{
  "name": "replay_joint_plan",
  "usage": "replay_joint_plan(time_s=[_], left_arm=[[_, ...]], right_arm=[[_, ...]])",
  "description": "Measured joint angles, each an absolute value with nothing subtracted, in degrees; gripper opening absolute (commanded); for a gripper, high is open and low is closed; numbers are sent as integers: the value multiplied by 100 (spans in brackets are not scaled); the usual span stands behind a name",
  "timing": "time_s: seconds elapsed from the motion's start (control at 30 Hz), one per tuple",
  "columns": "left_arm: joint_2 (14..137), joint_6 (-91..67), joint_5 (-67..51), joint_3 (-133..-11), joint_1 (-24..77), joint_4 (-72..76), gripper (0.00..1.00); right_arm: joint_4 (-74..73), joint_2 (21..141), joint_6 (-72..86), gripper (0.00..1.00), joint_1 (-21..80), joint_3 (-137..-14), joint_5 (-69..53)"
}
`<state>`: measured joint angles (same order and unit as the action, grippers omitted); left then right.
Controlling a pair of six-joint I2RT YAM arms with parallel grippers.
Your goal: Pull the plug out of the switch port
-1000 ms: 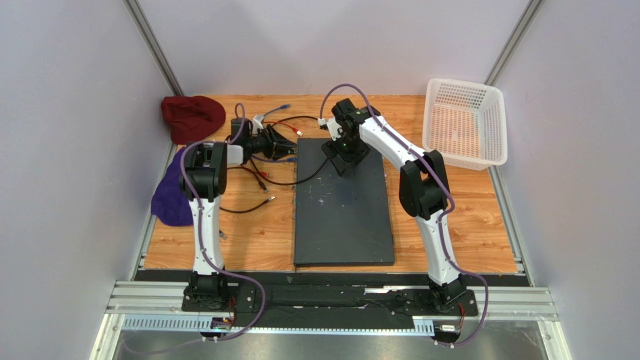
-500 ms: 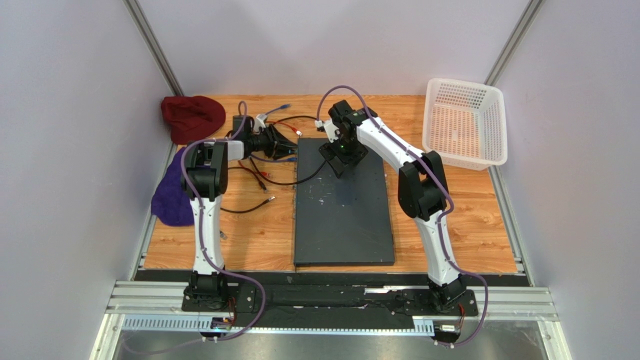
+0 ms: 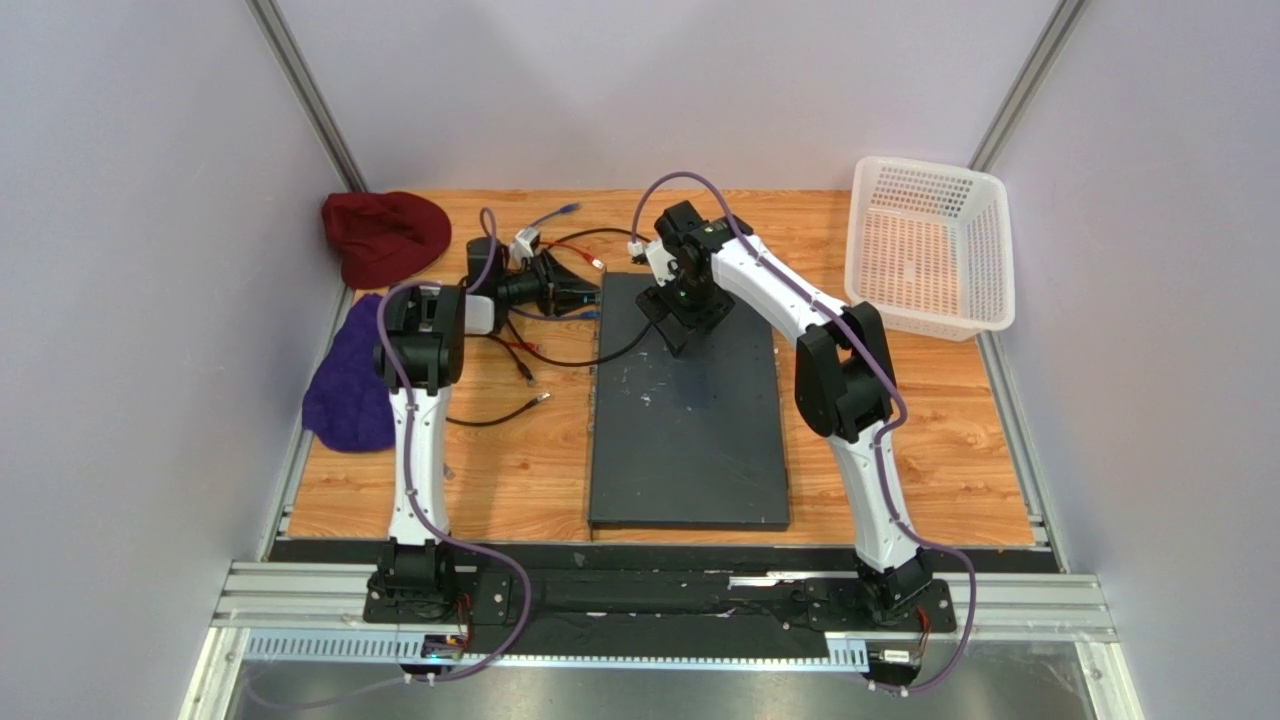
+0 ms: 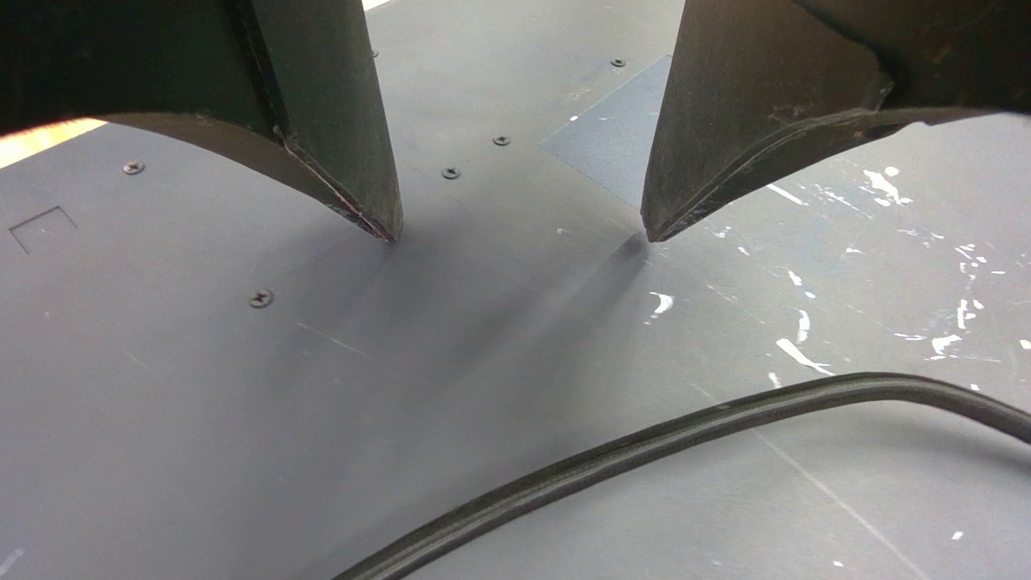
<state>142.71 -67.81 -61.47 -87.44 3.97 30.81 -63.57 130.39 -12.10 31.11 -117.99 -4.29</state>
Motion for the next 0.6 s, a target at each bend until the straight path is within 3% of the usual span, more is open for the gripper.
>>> replay_joint_plan(time_s=[0.3, 0.6], left_arm=[[14693, -7874, -6276, -8737, 425, 4963, 34], [14713, -8001, -6276, -8737, 423, 5043, 41]], right_arm=[[-6357, 13039, -1210, 77, 3148, -11799, -390], [-6357, 13039, -1210, 77, 3151, -11799, -366]])
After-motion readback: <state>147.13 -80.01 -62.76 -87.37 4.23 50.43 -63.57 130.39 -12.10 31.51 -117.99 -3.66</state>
